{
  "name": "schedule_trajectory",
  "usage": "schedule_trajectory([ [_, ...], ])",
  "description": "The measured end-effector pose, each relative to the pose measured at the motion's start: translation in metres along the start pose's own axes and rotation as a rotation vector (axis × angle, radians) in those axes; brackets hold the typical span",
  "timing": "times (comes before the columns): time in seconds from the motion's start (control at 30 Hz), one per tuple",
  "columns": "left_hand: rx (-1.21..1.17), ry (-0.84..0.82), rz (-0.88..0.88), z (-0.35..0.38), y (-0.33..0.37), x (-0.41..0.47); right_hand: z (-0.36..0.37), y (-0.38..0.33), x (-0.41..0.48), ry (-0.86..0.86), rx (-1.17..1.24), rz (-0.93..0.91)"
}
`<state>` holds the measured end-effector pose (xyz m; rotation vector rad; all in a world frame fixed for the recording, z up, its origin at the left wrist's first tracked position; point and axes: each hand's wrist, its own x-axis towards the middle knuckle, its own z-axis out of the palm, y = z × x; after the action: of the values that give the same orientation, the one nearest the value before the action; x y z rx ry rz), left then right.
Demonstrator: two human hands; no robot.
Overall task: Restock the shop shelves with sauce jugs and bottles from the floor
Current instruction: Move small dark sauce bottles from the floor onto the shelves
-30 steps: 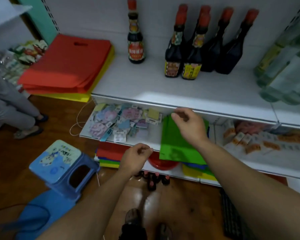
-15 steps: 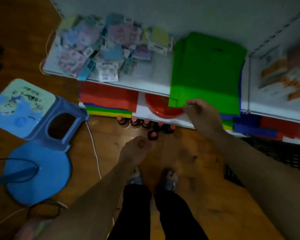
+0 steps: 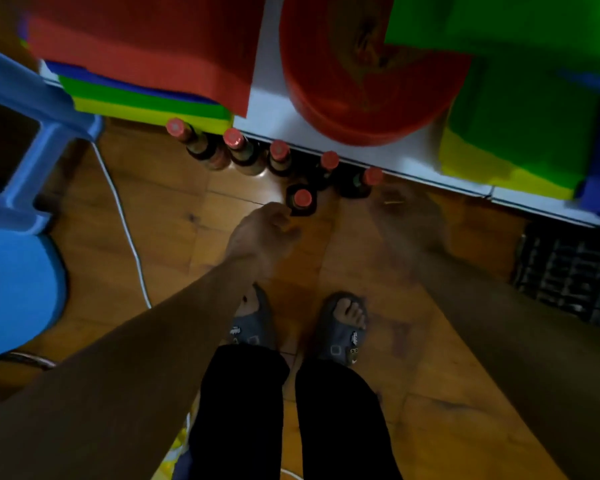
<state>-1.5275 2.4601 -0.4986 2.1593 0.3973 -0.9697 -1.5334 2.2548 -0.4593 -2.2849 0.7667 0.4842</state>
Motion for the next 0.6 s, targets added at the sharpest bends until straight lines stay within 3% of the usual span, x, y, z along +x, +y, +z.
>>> schedule_trajectory([
  [0.27, -0.046, 0.114, 0.107, 0.042, -0.022, 0.052, 0.058, 0.038, 0.052, 0.055, 0.071, 0.028],
  [0.47, -0.119, 0.137, 0.136, 0.055, -0.024, 0.074, 0.077, 0.048, 0.072, 0.035, 0.181, 0.038],
  [0.6, -0.14, 0.068, 0.142, 0.052, -0.028, 0.082, 0.083, 0.049, 0.081, 0.039, 0.247, 0.04],
])
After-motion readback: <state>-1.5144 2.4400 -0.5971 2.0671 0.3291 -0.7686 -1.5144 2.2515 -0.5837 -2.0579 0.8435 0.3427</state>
